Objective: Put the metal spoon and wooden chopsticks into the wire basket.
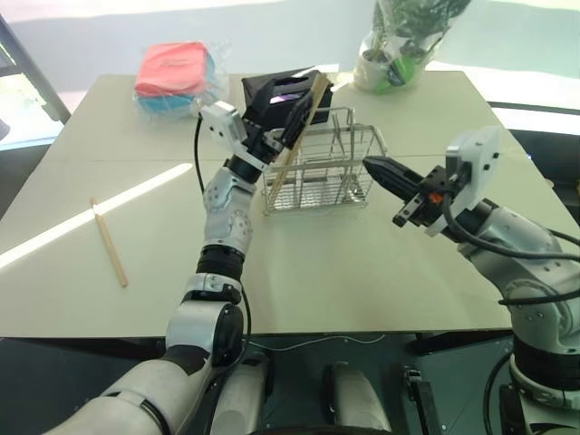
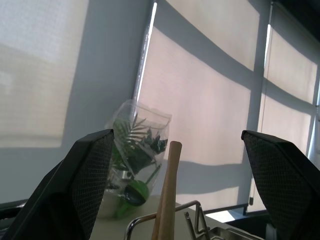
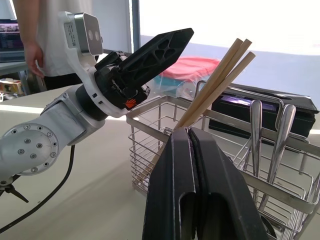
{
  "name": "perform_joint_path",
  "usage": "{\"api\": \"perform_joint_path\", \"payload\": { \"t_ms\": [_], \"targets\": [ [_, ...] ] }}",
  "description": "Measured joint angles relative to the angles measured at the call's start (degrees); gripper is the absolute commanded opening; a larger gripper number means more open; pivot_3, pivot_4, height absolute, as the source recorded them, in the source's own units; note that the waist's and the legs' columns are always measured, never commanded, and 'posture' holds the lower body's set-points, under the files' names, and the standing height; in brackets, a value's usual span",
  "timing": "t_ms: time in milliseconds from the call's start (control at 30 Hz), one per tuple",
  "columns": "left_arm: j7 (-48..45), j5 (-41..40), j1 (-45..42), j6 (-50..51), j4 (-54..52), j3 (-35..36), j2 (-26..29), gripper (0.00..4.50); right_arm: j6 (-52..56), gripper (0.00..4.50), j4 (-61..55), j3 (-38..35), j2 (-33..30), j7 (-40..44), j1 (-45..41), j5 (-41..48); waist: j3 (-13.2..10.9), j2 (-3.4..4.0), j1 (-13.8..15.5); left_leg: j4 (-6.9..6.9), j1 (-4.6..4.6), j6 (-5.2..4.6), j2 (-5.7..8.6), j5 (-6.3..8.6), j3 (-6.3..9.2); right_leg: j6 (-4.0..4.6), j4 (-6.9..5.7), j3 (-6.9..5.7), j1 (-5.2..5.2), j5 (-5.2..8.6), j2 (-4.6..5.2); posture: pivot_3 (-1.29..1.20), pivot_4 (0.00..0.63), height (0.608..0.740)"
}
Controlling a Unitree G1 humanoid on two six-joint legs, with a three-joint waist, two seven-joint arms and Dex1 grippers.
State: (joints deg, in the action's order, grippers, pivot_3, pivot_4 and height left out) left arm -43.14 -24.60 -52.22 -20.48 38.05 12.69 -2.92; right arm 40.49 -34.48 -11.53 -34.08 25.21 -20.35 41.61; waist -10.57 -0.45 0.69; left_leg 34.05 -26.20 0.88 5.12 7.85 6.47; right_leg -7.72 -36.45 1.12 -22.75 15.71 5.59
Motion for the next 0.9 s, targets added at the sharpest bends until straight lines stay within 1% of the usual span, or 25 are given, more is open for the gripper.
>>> {"api": "perform_joint_path", "payload": {
  "t_ms": [100, 167, 267, 367, 433, 600, 700, 767, 800, 833, 900],
  "targets": [
    [1.80, -1.35, -0.13, 1.87, -0.47, 0.45, 0.32, 4.44, -0.22, 0.00, 0.16, 0.00, 0.00, 0.09, 0.00, -0.30, 0.00, 0.00, -0.01, 0.00, 0.00, 0.00, 0.00, 0.00, 0.01, -0.01, -0.01, 0.00, -0.01, 0.00, 0.00, 0.00, 0.150, 0.740],
    [5.31, -3.31, -1.78, 6.37, -2.14, 1.65, 1.16, 4.44, -0.32, 0.00, 0.49, 0.02, -0.01, 0.55, -0.06, -0.29, -0.03, -0.04, -0.04, 0.02, 0.00, 0.00, 0.00, 0.00, 0.02, -0.02, -0.06, 0.00, -0.03, -0.01, 0.00, 0.00, 0.150, 0.740],
    [11.02, -4.20, -5.78, 12.31, -5.96, 2.78, 5.23, 4.44, -0.12, 0.00, 0.56, 0.04, -0.37, 1.40, -0.12, 0.35, -0.05, -0.08, -0.22, 0.05, 0.01, 0.00, 0.00, 0.00, 0.01, -0.03, -0.20, 0.01, -0.06, -0.01, -0.01, 0.00, 0.150, 0.740],
    [15.64, -1.80, -6.56, 16.58, -9.35, 2.58, 11.73, 4.44, 2.15, 0.00, 0.01, 0.02, -2.78, 3.88, -0.02, 3.67, -0.03, -0.05, -0.60, -0.03, 0.17, 0.00, 0.00, 0.01, -0.06, -0.04, -0.33, 0.05, -0.03, 0.00, -0.01, 0.00, 0.150, 0.740],
    [19.07, 1.73, -3.86, 20.27, -10.86, 1.76, 16.40, 4.44, 4.02, 0.00, -1.05, -0.15, -4.69, 5.49, 0.14, 6.72, -0.03, -0.05, -0.89, -0.07, 0.33, 0.00, 0.00, 0.01, -0.06, -0.04, -0.51, 0.06, 0.01, 0.02, 0.00, 0.00, 0.150, 0.740],
    [32.72, 14.55, 5.61, 33.79, -12.91, -1.77, 24.30, 4.44, 8.28, 0.00, -4.28, -0.56, -9.53, 8.52, 0.68, 15.13, -0.06, -0.09, -1.25, -0.07, 0.37, 0.01, -0.02, 0.02, -0.02, -0.04, -0.57, 0.07, 0.01, 0.03, 0.01, 0.00, 0.150, 0.740],
    [39.93, 19.09, 9.83, 44.40, -17.99, -1.87, 25.27, 4.44, 9.98, 0.00, -4.87, -0.67, -12.34, 9.88, 0.68, 18.90, -0.12, -0.20, -0.80, -0.05, 0.32, 0.02, -0.02, 0.02, 0.04, -0.03, -0.56, 0.05, -0.01, 0.03, 0.02, 0.00, 0.150, 0.740],
    [44.45, 20.63, 11.40, 53.44, -23.28, -1.34, 25.02, 4.44, 10.63, 0.00, -5.30, -0.67, -14.62, 11.32, 0.91, 20.20, -0.13, -0.21, -0.38, -0.03, 0.31, 0.03, -0.01, 0.03, -0.01, -0.03, -0.55, 0.07, -0.02, 0.03, 0.05, 0.00, 0.150, 0.740],
    [46.08, 20.58, 11.83, 58.95, -26.25, -0.05, 24.47, 4.44, 10.93, 0.00, -5.49, -0.63, -15.70, 12.12, 1.01, 20.60, -0.13, -0.22, -0.23, -0.03, 0.29, 0.03, -0.01, 0.03, 0.00, -0.03, -0.55, 0.07, -0.02, 0.03, 0.05, 0.00, 0.150, 0.740],
    [47.43, 20.32, 13.93, 64.61, -31.45, 1.57, 24.21, 4.44, 11.22, 0.00, -5.81, -0.52, -16.87, 13.31, 1.37, 20.87, -0.12, -0.23, -0.14, -0.03, 0.30, 0.03, -0.01, 0.04, -0.01, -0.03, -0.53, 0.07, -0.03, 0.03, 0.05, 0.00, 0.150, 0.740],
    [48.99, 20.03, 18.75, 69.71, -39.34, 5.00, 23.01, 4.44, 11.38, 0.00, -5.69, -0.39, -17.48, 14.67, 2.17, 21.13, -0.11, -0.24, -0.20, -0.08, 0.31, 0.04, -0.04, 0.05, -0.08, -0.02, -0.53, 0.11, -0.08, 0.04, 0.06, 0.00, 0.150, 0.740]
  ]
}}
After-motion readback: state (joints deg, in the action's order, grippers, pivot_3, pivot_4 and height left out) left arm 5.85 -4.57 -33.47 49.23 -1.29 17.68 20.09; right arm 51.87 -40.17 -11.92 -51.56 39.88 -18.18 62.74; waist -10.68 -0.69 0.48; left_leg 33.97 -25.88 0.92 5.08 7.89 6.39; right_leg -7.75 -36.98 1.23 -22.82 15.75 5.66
